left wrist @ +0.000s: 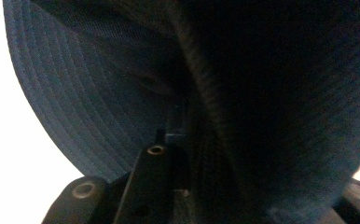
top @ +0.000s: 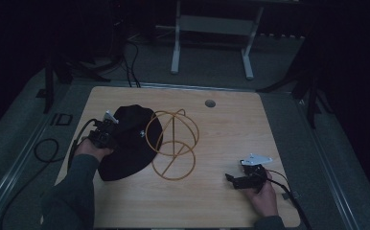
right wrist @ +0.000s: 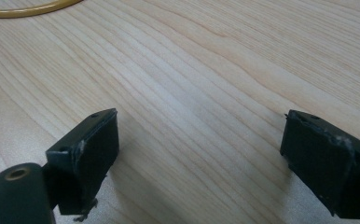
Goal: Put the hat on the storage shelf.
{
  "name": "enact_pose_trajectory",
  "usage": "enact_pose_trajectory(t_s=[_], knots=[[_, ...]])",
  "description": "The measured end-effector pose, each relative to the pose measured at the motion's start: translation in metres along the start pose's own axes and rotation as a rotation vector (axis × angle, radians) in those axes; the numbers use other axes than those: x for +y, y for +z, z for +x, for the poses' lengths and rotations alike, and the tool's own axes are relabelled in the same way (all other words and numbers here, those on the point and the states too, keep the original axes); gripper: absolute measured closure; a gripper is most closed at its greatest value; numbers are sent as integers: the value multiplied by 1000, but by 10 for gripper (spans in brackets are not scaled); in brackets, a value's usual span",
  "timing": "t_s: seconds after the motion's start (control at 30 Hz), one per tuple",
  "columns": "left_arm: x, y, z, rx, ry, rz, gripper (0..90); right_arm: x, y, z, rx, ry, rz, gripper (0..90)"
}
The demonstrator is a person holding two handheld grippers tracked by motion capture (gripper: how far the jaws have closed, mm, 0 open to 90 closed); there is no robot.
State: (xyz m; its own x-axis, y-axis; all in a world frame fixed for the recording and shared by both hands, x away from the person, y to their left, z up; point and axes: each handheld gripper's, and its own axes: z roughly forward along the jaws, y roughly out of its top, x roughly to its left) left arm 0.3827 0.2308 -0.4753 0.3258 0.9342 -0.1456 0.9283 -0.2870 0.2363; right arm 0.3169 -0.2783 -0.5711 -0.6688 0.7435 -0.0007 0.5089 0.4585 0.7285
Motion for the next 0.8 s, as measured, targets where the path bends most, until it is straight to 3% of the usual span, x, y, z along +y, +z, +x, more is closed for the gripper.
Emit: enact_pose_trajectory(t_s=[0.23,0.8], knots=[[0,-4,0,-20,5,-7,874,0,0,0,0,0,0,113],[1,-17,0,-48,-7,-38,880,0,0,0,0,0,0,113]])
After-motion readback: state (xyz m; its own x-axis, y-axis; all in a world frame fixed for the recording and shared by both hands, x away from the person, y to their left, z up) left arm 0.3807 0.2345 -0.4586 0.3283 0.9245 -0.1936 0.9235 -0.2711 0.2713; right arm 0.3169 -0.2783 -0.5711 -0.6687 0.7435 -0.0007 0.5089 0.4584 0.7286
